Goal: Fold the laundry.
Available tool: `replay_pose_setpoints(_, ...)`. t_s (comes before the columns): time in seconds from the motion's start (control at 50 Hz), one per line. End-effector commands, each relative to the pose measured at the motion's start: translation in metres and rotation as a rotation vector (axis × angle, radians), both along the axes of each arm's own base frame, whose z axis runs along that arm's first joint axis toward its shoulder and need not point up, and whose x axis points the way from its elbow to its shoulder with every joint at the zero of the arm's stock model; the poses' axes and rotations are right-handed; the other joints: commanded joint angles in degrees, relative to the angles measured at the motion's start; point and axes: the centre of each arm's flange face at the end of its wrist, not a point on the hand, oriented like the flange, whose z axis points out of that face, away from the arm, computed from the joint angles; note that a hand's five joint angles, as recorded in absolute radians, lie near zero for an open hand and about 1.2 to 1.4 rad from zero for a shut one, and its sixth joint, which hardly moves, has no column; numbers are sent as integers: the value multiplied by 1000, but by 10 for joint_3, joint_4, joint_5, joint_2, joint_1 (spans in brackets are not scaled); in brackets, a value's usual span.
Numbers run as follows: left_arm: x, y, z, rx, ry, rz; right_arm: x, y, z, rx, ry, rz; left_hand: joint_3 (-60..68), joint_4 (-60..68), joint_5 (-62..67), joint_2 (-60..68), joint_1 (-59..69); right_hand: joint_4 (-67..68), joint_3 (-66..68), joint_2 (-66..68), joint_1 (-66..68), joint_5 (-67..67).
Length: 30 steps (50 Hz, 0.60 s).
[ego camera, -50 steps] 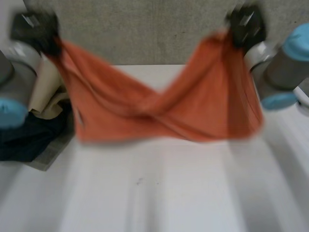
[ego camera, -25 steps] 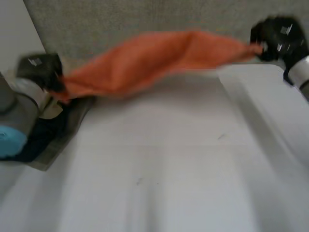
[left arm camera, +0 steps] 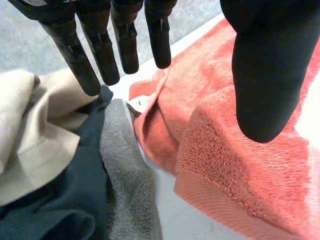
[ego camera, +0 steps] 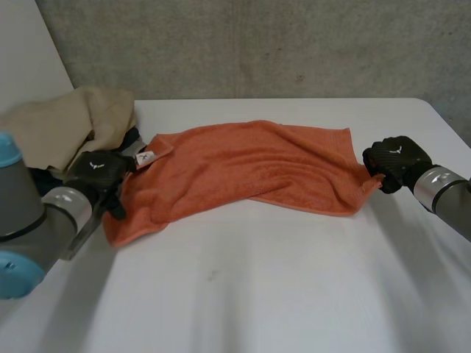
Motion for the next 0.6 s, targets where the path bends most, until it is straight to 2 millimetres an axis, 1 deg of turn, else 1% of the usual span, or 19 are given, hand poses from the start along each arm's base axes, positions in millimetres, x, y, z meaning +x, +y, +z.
replay_pose_setpoints(0.02,5,28,-6,-9,-79,-106,3,3,5,-44,-15,5,162,169,170,162,163,114,120,123,149,132)
replay_pose_setpoints(0.1,3,38,-14,12,-111,-157,5,4,4,-44,-11,10,232,239,239,231,233,114,120,123,149,132)
replay_pose_setpoints(0.12,1,39,-15,12,-117,-167,5,4,4,-41,-12,9,232,239,240,231,233,114,120,123,149,132)
replay_pose_setpoints(0.16,1,40,-17,17,-126,-177,5,4,4,-41,-14,8,223,231,231,223,225,114,120,123,149,132)
replay_pose_setpoints(0.2,0,39,-24,34,-138,-184,5,4,3,-38,-13,9,160,167,167,159,161,114,120,123,149,132)
replay_pose_setpoints(0.26,-1,32,-30,34,-159,-184,5,5,3,-37,-11,9,67,75,75,67,68,114,120,123,149,132)
replay_pose_setpoints(0.32,0,23,-35,31,-188,-172,4,5,2,-31,-15,11,52,59,60,52,53,114,120,123,149,132)
replay_pose_setpoints(0.48,-3,6,-45,-8,-240,-168,3,8,0,-20,-11,12,60,68,68,60,61,114,120,123,149,132)
replay_pose_setpoints(0.6,-12,0,-51,-28,-274,-196,3,9,-2,-14,-11,15,65,73,73,65,67,114,120,123,149,132)
